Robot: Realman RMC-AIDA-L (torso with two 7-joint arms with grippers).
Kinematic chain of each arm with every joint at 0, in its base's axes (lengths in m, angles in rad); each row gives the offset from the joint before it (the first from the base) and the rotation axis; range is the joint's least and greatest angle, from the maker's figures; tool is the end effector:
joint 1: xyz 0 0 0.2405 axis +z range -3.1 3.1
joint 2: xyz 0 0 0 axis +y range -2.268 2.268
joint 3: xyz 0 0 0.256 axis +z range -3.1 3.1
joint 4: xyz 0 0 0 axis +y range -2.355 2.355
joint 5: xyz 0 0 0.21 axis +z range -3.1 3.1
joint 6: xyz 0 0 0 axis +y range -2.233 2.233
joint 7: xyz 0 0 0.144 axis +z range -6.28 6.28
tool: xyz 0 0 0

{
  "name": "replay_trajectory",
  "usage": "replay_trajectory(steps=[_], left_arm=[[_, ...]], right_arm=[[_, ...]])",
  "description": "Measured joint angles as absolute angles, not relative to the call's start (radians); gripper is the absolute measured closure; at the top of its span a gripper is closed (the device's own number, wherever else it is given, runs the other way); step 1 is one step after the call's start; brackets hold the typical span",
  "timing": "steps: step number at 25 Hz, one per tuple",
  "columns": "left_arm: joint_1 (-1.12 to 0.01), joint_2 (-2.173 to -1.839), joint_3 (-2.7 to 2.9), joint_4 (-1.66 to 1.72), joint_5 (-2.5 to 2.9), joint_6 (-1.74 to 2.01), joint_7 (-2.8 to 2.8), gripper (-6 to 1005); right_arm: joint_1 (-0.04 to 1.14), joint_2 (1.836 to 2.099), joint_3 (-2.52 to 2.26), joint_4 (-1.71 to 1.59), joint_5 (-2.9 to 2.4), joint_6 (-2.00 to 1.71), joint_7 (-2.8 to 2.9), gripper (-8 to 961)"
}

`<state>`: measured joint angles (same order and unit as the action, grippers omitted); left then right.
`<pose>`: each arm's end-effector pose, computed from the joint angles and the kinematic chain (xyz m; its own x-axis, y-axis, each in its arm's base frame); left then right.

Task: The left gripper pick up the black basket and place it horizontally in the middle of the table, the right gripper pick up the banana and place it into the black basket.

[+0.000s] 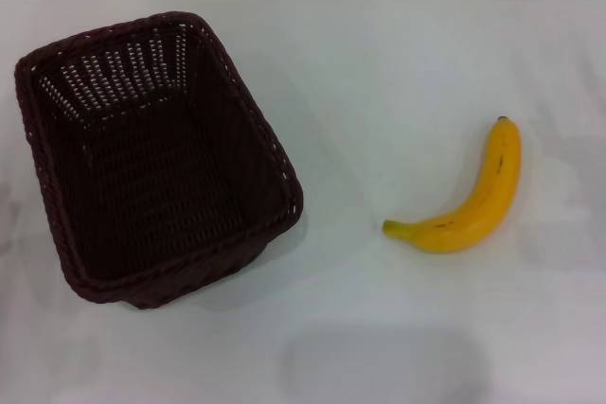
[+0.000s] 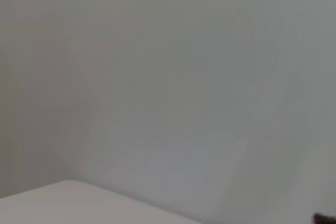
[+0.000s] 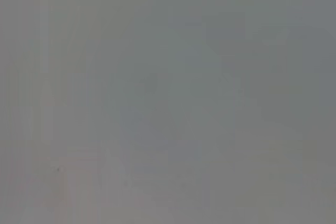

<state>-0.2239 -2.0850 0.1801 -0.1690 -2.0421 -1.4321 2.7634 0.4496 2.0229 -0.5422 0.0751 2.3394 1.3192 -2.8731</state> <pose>-0.3912 0.2219 -0.0005 0.4669 -0.0614 0.8822 0.8794 0.1369 -0.4559 0.3630 0.3154 0.0321 0.6777 0.0939 -0.7293 -0.7304 -0.0286 -0.6824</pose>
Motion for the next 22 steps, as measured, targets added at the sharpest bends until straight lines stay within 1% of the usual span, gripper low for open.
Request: replay_trajectory(steps=[4,8,17,21,22], left_arm=[[-0.192,-2.084,0.183,-0.151,-2.043,-1.432,2.763,143],[-0.183,-2.083,0.187,-0.149,-2.039,-1.432,2.762,145],[-0.185,-2.082,0.189,-0.149,-2.037,-1.428,2.758,150],[-0.193,-2.080,0.190,-0.145,-2.036,-1.412,2.702,152],[-0.207,-2.076,0.195,-0.098,-2.027,-1.362,2.590,152]], right_arm=[[0.445,2.022,-0.541,0.075,2.339,1.319,-2.873,112],[0.448,2.020,-0.541,0.075,2.339,1.319,-2.873,112],[0.445,2.022,-0.541,0.076,2.339,1.319,-2.873,112],[0.444,2.023,-0.541,0.077,2.339,1.319,-2.873,113],[0.444,2.023,-0.542,0.077,2.339,1.319,-2.873,113]])
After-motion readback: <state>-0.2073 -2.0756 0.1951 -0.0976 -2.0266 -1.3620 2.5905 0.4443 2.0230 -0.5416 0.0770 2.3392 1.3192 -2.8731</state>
